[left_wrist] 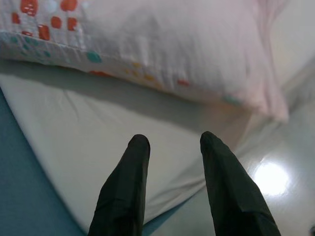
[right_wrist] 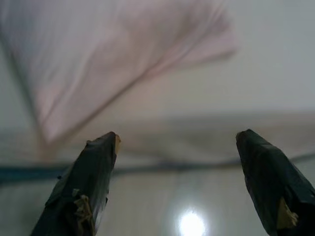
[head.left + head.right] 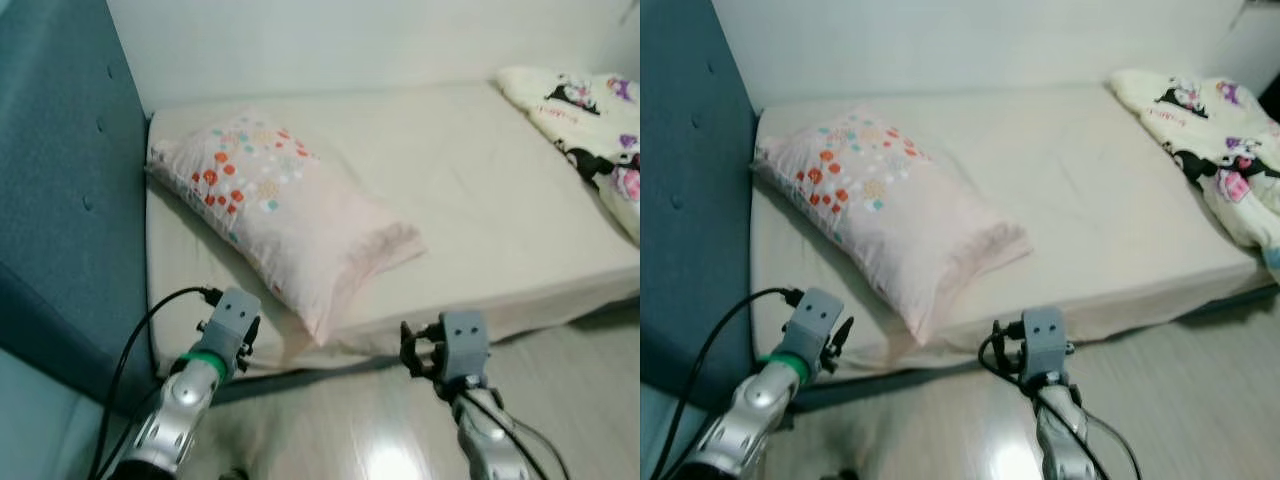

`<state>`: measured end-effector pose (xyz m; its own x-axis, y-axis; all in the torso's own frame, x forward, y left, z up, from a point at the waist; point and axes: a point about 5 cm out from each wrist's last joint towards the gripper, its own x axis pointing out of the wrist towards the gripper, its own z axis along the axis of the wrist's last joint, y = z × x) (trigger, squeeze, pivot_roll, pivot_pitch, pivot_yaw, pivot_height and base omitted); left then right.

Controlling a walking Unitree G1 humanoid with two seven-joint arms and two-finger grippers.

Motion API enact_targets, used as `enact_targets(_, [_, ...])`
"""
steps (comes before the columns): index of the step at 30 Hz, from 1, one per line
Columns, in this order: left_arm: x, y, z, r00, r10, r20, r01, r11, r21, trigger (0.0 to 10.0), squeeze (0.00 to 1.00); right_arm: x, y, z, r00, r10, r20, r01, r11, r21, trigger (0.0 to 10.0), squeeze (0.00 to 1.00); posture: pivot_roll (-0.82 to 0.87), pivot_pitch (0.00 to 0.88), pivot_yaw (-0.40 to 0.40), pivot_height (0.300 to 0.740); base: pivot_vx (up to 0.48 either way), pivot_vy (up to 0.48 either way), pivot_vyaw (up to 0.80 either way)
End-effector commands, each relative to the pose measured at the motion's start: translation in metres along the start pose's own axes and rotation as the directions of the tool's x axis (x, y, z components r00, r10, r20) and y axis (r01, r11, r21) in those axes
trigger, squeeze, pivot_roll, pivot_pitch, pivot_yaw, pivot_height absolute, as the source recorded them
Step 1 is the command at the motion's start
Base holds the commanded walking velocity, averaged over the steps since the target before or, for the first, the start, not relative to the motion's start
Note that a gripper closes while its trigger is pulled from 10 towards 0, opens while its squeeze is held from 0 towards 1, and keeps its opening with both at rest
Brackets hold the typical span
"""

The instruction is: Clean up the room

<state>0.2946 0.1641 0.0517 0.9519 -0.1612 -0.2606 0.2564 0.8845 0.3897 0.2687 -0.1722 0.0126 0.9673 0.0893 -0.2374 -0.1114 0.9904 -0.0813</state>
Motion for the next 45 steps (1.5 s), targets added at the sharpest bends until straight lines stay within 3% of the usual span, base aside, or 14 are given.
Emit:
enact_targets(1, [-0.003, -0.008, -0.009, 0.999, -0.044, -0.015, 0.044, 0.998, 0.033, 10.0, 0.00, -0.008, 0.004, -0.018, 0.997, 0.024, -0.079, -0.022, 1.000, 0.018, 10.0, 0.00, 0.03, 0.057, -0.014, 0.740, 0.000, 0.000, 0.00])
enact_targets(4, [-0.009, -0.012, -0.021, 0.994, -0.106, -0.029, 0.108, 0.992, 0.065, 10.0, 0.00, -0.011, 0.017, -0.029, 0.989, 0.082, -0.121, -0.077, 0.996, 0.045, 10.0, 0.00, 0.03, 0.043, -0.011, 0.740, 0.000, 0.000, 0.00])
enact_targets(5, [-0.013, -0.015, -0.030, 0.991, -0.130, -0.031, 0.132, 0.989, 0.063, 10.0, 0.00, -0.013, 0.032, -0.034, 0.984, 0.122, -0.132, -0.113, 0.991, 0.069, 10.0, 0.00, 0.01, 0.029, -0.016, 0.740, 0.000, 0.000, 0.00])
enact_targets(10, [-0.012, -0.015, -0.028, 0.991, -0.136, -0.002, 0.136, 0.987, 0.080, 10.0, 0.00, -0.013, 0.046, -0.037, 0.978, 0.156, -0.139, -0.146, 0.986, 0.080, 10.0, 0.00, 0.02, 0.021, -0.026, 0.740, 0.000, 0.000, 0.00])
enact_targets(13, [-0.011, -0.018, -0.023, 0.989, -0.144, 0.036, 0.139, 0.984, 0.114, 10.0, 0.00, -0.010, 0.040, -0.036, 0.982, 0.128, -0.138, -0.118, 0.990, 0.080, 10.0, 0.00, 0.02, 0.021, -0.026, 0.740, 0.000, 0.000, 0.00])
enact_targets(21, [-0.006, -0.016, -0.026, 0.994, -0.105, 0.012, 0.103, 0.989, 0.108, 10.0, 0.00, -0.008, 0.041, -0.035, 0.977, 0.162, -0.136, -0.154, 0.986, 0.064, 10.0, 0.00, 0.03, 0.011, -0.004, 0.740, 0.000, 0.000, 0.00])
enact_targets(22, [-0.002, -0.013, -0.038, 0.997, -0.044, -0.068, 0.048, 0.997, 0.061, 10.0, 0.00, -0.008, 0.040, -0.038, 0.977, 0.151, -0.151, -0.137, 0.986, 0.094, 10.0, 0.00, 0.03, 0.003, -0.006, 0.740, 0.000, 0.000, 0.00])
enact_targets(25, [-0.001, -0.013, -0.043, 0.994, -0.035, -0.099, 0.042, 0.997, 0.062, 10.0, 0.00, -0.007, 0.038, -0.038, 0.978, 0.136, -0.158, -0.123, 0.988, 0.094, 10.0, 0.00, 0.02, 0.000, -0.005, 0.740, 0.000, 0.000, 0.00])
enact_targets(30, [0.002, -0.015, -0.039, 0.996, -0.049, -0.077, 0.056, 0.995, 0.088, 10.0, 0.00, -0.004, 0.037, -0.032, 0.984, 0.135, -0.118, -0.134, 0.991, 0.018, 10.0, 0.00, 0.01, 0.004, 0.002, 0.740, 0.000, 0.000, 0.00])
enact_targets(45, [0.002, -0.017, -0.042, 0.993, -0.064, -0.103, 0.056, 0.995, -0.081, 10.0, 0.00, -0.004, 0.036, -0.031, 0.986, 0.138, -0.095, -0.137, 0.990, 0.018, 10.0, 0.00, 0.03, 0.011, 0.000, 0.740, 0.000, 0.000, 0.00])
